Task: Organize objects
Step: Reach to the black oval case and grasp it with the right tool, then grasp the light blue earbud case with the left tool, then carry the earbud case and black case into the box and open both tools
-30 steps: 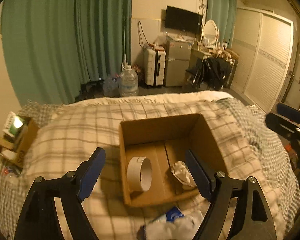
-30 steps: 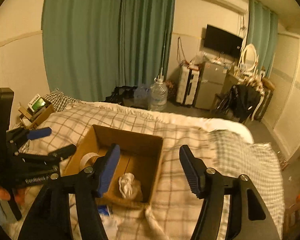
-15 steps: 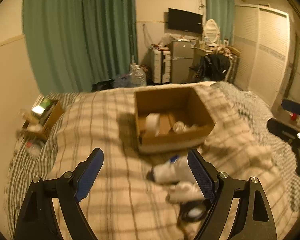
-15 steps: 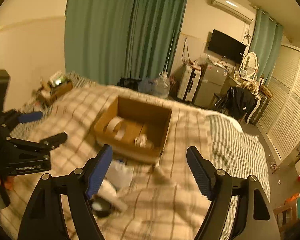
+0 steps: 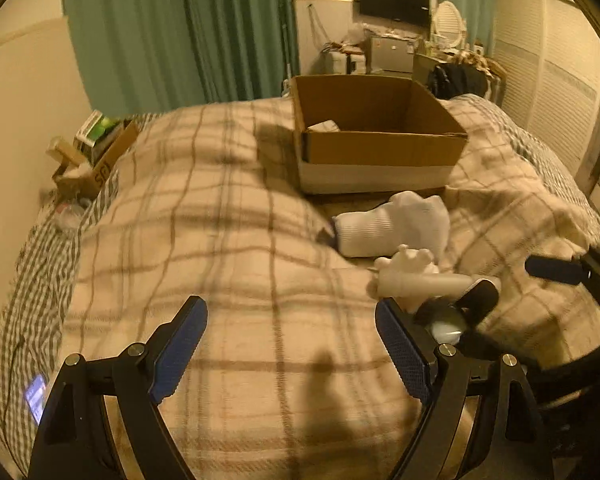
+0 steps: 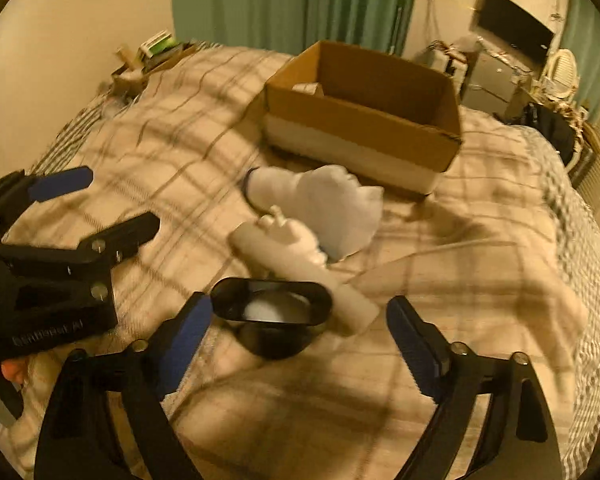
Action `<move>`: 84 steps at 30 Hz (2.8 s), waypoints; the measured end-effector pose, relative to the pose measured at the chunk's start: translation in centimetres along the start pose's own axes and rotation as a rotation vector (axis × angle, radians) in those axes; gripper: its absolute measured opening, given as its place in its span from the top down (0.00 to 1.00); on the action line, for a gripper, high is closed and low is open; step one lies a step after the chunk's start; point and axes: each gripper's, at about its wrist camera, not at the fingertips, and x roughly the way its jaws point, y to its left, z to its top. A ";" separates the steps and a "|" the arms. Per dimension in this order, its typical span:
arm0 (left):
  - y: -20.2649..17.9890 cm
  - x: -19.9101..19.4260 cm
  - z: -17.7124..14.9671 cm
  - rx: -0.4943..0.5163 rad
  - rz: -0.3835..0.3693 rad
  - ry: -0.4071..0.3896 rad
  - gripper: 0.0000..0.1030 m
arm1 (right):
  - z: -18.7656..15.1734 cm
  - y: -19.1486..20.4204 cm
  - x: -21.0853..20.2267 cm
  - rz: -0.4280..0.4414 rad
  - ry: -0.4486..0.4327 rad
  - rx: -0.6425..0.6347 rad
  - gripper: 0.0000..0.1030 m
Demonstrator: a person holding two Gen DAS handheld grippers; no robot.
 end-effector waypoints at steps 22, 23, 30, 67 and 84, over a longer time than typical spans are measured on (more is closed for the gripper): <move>0.5 1.4 0.1 -0.028 0.036 0.058 0.14 | 0.5 -0.8 -1.0 0.066 -0.028 0.052 0.27; 0.2 1.4 0.2 -0.019 0.037 0.058 0.14 | 0.7 -1.4 -2.1 0.066 -0.052 0.063 0.27; -4.6 2.0 1.0 0.078 -0.029 0.074 0.14 | 1.4 -6.3 -5.3 -0.041 -0.120 0.131 0.27; -7.6 -0.9 0.0 0.065 -0.337 0.170 0.47 | -0.9 -8.5 -7.0 -0.080 -0.130 0.213 0.27; -4.6 -4.2 13.6 0.076 -0.269 -0.102 0.47 | 9.3 -8.7 -12.2 -0.077 -0.308 0.113 0.27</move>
